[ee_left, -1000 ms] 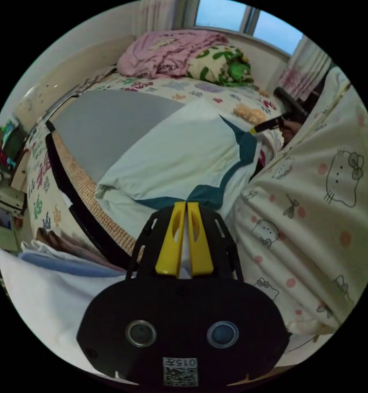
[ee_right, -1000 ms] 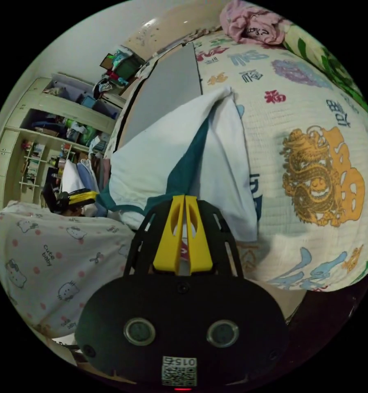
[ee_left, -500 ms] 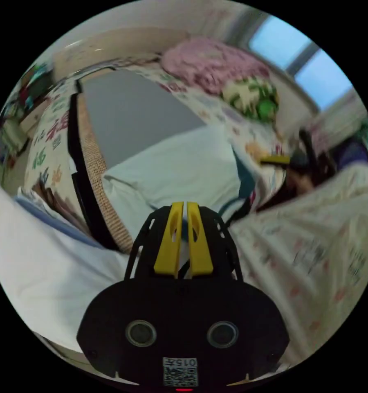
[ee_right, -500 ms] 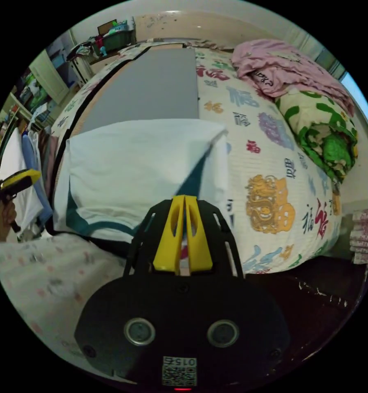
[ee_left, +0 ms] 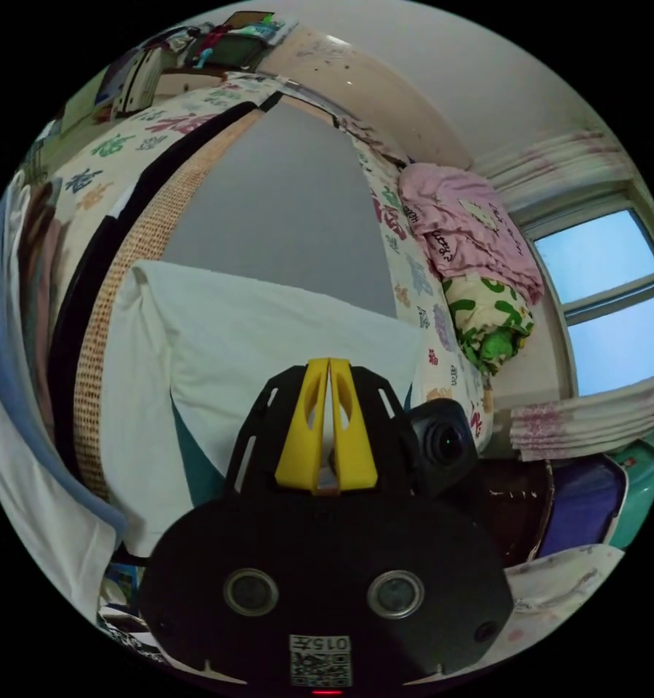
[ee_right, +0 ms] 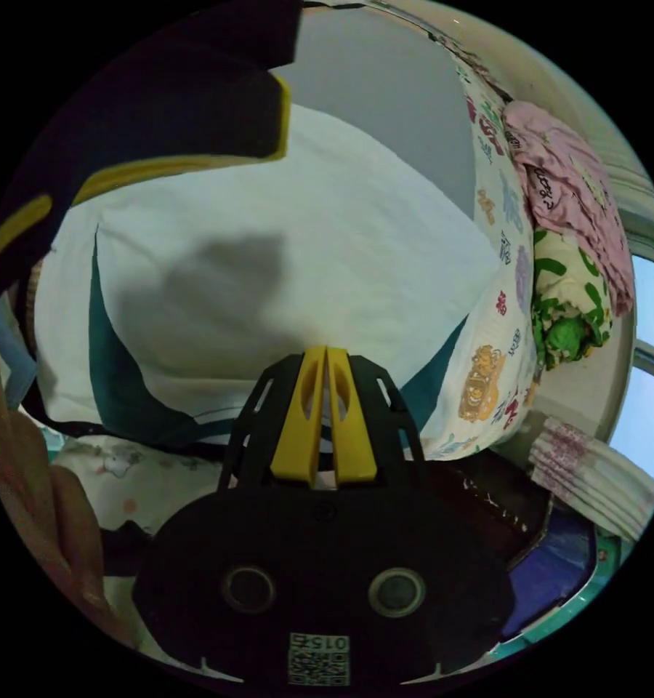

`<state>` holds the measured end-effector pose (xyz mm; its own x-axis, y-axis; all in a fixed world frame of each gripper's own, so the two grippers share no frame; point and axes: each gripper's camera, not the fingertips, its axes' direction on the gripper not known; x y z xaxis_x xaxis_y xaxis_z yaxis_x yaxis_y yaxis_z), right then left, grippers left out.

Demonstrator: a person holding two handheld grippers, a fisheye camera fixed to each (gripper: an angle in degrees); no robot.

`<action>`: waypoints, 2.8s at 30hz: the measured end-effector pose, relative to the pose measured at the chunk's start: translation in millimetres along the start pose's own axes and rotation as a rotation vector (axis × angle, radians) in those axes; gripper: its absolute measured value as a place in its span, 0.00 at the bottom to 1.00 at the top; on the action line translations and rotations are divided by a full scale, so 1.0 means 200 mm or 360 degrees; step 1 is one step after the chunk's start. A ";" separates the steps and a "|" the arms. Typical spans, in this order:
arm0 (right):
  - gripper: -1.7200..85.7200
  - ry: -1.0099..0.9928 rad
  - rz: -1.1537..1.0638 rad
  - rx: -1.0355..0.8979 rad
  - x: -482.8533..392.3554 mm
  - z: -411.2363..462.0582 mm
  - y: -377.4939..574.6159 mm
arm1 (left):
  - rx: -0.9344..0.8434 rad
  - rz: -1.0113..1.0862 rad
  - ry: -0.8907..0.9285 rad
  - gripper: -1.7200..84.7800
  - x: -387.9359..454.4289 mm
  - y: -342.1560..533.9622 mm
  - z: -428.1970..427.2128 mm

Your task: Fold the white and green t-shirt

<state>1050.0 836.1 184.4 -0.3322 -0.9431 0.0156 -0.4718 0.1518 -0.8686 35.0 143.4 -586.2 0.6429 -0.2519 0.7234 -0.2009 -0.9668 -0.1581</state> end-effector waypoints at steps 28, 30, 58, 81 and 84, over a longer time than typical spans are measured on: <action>0.01 -0.0032 -0.0039 -0.0169 -0.23 0.41 -1.46 | -0.0221 0.0069 0.0002 0.01 -0.19 -0.16 -0.01; 0.01 -0.0048 -0.0037 -0.0160 -0.21 0.40 -1.51 | -0.0235 0.0076 -0.0004 0.01 -0.19 -0.16 0.00; 0.01 -0.0219 0.0031 -0.0188 0.31 0.17 -1.71 | -0.0244 0.0160 0.0034 0.01 -0.12 -0.14 0.04; 0.01 -0.0250 0.0101 -0.0159 0.86 0.11 -1.03 | -0.0196 0.0185 0.0137 0.01 -0.08 -0.05 0.08; 0.01 -0.0270 0.0098 -0.0160 0.96 0.12 -0.88 | -0.0169 0.0190 0.0151 0.01 -0.06 -0.04 0.09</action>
<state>1088.8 620.7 328.1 -0.2246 -0.9661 -0.1270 -0.5369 0.2315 -0.8113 42.3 153.5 -604.8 0.5384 -0.3545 0.7645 -0.3518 -0.9189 -0.1783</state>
